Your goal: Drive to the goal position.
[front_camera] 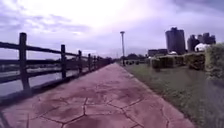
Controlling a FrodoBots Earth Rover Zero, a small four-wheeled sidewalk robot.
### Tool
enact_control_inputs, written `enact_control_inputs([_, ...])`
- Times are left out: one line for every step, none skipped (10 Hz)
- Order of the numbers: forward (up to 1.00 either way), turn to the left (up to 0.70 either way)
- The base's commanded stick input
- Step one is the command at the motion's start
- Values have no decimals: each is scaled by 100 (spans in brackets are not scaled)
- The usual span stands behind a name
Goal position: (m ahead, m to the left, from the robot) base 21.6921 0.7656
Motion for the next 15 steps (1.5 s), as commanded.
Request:
enact_control_inputs([100, 0])
enact_control_inputs([100, 0])
enact_control_inputs([100, 0])
enact_control_inputs([100, 0])
enact_control_inputs([100, 0])
enact_control_inputs([100, 0])
enact_control_inputs([100, 0])
enact_control_inputs([100, 0])
enact_control_inputs([100, 0])
enact_control_inputs([100, 0])
enact_control_inputs([100, 0])
enact_control_inputs([100, 0])
enact_control_inputs([100, 0])
enact_control_inputs([100, 0])
enact_control_inputs([100, 0])
